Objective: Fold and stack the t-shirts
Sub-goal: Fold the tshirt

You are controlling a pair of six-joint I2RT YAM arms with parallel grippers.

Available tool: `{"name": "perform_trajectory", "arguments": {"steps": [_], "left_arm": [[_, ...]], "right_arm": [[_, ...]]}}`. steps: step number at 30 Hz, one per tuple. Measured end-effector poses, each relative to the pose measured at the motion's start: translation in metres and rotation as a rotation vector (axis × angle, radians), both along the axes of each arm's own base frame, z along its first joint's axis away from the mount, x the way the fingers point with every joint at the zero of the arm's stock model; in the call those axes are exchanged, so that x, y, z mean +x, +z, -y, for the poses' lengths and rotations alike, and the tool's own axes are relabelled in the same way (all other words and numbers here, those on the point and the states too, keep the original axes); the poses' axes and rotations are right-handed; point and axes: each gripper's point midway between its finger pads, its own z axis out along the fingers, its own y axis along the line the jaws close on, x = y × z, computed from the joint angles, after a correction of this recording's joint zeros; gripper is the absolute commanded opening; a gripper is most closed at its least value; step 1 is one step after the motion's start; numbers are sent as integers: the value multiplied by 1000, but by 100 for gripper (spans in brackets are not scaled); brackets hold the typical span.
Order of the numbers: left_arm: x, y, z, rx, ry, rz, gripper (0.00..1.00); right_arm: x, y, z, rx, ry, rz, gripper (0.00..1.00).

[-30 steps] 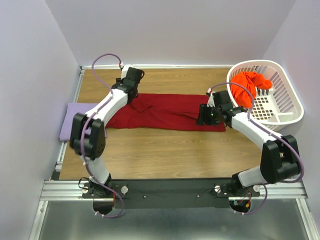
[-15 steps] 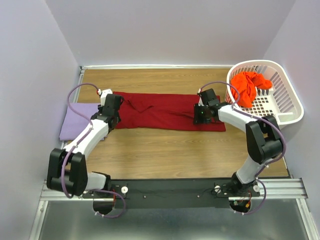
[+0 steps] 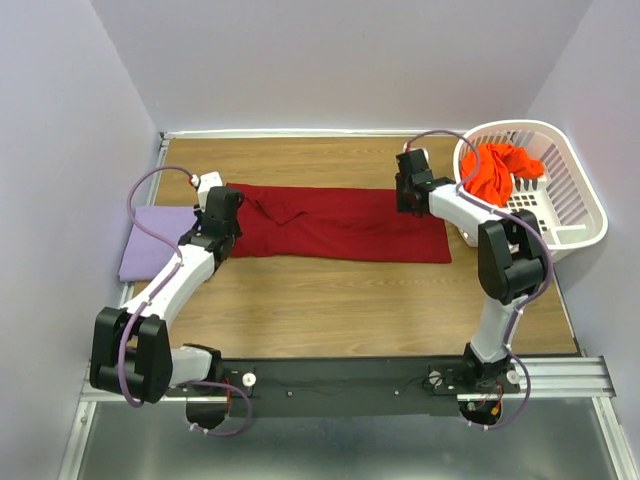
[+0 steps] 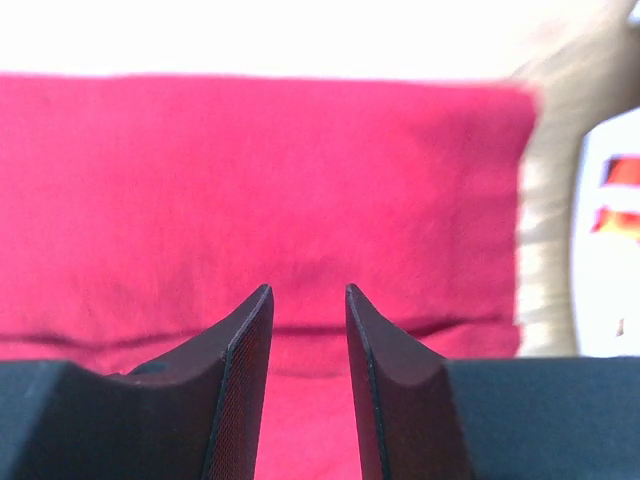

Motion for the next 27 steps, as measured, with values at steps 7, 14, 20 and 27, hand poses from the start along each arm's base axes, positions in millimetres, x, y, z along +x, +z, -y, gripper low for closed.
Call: {"name": "perform_trajectory", "arguments": {"steps": [7, 14, 20, 27], "left_arm": [[3, -12, 0, -15, -8, -30, 46], [9, -38, 6, -43, -34, -121, 42], [19, -55, 10, -59, -45, -181, 38], [14, -89, -7, -48, 4, -295, 37]], "right_arm": [[-3, 16, 2, 35, 6, 30, 43], [-75, -8, 23, 56, -33, -56, 43], [-102, -34, 46, 41, -113, -130, 42], [-108, -42, 64, 42, -226, -128, 42]]}}
